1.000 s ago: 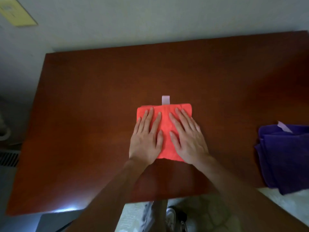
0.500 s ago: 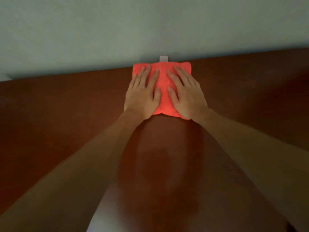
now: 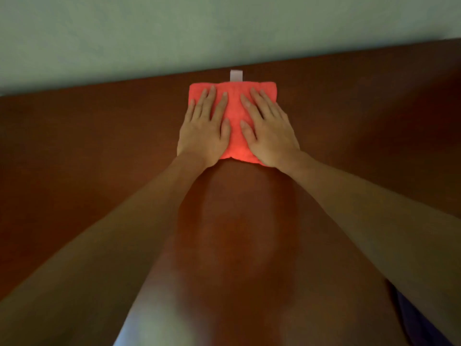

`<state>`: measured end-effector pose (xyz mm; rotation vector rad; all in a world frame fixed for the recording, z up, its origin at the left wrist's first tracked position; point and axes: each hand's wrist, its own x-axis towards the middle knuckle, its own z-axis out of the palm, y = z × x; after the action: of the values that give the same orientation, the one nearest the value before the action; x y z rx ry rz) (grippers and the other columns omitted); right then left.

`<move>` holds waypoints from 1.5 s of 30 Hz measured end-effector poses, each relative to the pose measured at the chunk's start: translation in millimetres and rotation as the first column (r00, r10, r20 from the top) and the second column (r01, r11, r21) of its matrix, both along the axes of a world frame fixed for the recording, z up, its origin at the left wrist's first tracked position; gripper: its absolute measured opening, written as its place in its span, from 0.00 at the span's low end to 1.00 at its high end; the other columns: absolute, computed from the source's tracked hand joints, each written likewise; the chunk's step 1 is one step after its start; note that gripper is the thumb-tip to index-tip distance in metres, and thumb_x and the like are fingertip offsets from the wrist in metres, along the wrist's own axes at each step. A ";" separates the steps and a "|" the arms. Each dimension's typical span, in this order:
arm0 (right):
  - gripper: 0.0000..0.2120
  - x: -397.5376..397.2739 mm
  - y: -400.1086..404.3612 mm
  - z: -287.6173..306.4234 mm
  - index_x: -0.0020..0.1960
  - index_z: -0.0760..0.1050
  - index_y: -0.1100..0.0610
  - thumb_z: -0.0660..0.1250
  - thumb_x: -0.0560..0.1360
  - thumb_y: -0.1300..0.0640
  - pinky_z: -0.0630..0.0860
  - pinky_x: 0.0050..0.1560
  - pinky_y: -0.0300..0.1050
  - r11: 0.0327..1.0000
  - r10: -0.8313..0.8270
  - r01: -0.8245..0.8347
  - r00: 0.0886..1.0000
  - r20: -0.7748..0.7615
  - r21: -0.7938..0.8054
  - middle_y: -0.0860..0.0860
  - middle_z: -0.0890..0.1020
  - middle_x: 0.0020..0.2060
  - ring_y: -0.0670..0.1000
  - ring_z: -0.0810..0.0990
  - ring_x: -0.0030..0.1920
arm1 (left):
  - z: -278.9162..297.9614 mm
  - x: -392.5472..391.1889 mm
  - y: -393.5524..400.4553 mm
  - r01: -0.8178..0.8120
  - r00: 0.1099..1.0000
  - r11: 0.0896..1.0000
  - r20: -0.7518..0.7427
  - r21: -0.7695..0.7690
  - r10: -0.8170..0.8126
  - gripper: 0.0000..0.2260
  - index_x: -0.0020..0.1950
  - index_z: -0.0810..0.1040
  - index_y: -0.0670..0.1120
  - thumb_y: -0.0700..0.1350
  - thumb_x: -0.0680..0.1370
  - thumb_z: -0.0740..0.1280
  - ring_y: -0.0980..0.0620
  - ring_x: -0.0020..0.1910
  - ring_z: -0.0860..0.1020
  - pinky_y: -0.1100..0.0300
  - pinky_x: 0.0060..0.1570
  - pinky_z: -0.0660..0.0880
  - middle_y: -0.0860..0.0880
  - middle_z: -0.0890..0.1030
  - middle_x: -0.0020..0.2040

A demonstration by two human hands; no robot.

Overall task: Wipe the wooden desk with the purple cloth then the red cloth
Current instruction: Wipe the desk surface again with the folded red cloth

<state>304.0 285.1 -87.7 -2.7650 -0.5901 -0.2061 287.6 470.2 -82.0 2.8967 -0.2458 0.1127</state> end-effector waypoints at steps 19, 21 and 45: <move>0.28 -290.9 -179.0 4.8 0.83 0.57 0.53 0.55 0.85 0.46 0.60 0.80 0.57 0.998 0.065 -0.064 0.994 -0.087 0.011 0.52 0.56 0.84 0.52 0.51 0.84 | 10.8 -308.6 -183.2 -0.082 0.995 0.990 -0.064 -0.111 0.075 0.27 0.83 0.52 0.47 0.51 0.85 0.52 0.50 0.83 0.46 0.44 0.80 0.53 0.45 0.51 0.84; 0.29 -299.8 -185.7 6.5 0.83 0.56 0.53 0.55 0.85 0.46 0.61 0.80 0.57 0.996 0.088 -0.089 0.991 -0.099 -0.004 0.52 0.55 0.84 0.52 0.50 0.84 | 13.1 -324.2 -192.4 -0.111 0.992 0.988 -0.079 -0.103 0.103 0.27 0.83 0.51 0.47 0.51 0.85 0.52 0.50 0.83 0.46 0.43 0.80 0.54 0.46 0.50 0.84; 0.29 77.1 -234.7 5.3 0.82 0.61 0.55 0.52 0.84 0.44 0.60 0.80 0.55 0.990 0.139 -0.140 0.990 -0.023 -0.018 0.54 0.61 0.82 0.53 0.57 0.83 | -0.6 45.9 -240.7 -0.163 0.984 0.982 0.055 -0.097 0.169 0.27 0.81 0.61 0.45 0.52 0.82 0.52 0.46 0.82 0.54 0.45 0.80 0.53 0.42 0.59 0.82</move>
<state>381.1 50.4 -82.4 -2.7268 -0.7804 -0.1395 333.5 229.5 -82.6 2.8206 -0.0080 0.2382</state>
